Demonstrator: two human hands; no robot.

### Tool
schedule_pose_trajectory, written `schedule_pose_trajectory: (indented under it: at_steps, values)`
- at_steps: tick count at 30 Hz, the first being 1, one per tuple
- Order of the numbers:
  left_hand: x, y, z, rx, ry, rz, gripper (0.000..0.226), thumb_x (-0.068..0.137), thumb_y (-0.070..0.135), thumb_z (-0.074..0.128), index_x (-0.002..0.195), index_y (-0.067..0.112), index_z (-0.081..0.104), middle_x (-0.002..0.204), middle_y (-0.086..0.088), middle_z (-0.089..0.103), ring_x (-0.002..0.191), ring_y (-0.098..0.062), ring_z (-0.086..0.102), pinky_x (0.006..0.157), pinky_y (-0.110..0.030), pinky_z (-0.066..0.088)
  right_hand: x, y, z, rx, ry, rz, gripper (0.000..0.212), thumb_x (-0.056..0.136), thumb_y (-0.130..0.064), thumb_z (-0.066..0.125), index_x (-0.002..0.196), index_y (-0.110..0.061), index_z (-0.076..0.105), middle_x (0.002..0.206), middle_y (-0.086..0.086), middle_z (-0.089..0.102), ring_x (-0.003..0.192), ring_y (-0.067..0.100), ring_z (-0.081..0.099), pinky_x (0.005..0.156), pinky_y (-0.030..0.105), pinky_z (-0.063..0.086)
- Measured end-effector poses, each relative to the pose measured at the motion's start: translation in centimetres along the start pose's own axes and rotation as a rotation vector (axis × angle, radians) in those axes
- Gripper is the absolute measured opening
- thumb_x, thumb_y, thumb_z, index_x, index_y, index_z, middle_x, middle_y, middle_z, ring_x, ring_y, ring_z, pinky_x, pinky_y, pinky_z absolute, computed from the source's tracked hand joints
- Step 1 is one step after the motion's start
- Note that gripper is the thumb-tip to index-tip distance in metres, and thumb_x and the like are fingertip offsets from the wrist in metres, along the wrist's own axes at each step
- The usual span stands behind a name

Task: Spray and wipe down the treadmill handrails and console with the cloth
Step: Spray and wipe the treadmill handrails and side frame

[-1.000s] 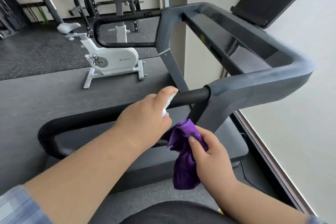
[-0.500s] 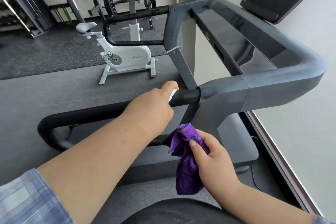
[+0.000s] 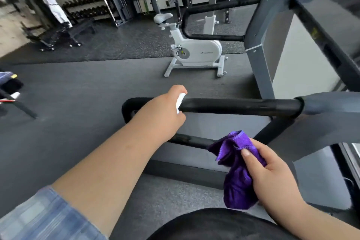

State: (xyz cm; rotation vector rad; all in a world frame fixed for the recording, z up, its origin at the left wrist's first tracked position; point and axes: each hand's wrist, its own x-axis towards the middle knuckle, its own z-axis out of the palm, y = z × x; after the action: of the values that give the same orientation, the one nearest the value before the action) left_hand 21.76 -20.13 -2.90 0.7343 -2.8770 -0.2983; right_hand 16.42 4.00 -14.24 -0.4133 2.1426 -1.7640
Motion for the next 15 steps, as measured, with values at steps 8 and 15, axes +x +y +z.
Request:
schedule_pose_trajectory:
  at_steps: [8, 15]
  values:
    - [-1.1, -3.7, 0.1, -0.044, 0.088, -0.068, 0.052, 0.091, 0.027, 0.053, 0.131, 0.049, 0.028, 0.071, 0.01, 0.052, 0.05, -0.006, 0.055, 0.032, -0.017, 0.028, 1.0, -1.3, 3.5, 0.013, -0.093, 0.007, 0.029, 0.095, -0.035, 0.062, 0.108, -0.061, 0.064, 0.107, -0.032, 0.068, 0.098, -0.011, 0.063, 0.086, 0.025, 0.047]
    - [-0.8, -11.4, -1.3, -0.078, 0.125, -0.253, 0.054, 0.09, 0.025, 0.051, 0.131, 0.051, 0.027, 0.078, 0.012, 0.053, 0.061, -0.014, 0.055, 0.044, -0.024, 0.038, 1.0, -2.2, 7.3, -0.018, -0.183, 0.003, 0.029, 0.095, -0.035, 0.062, 0.108, -0.06, 0.065, 0.109, -0.03, 0.069, 0.099, -0.011, 0.063, 0.085, 0.024, 0.048]
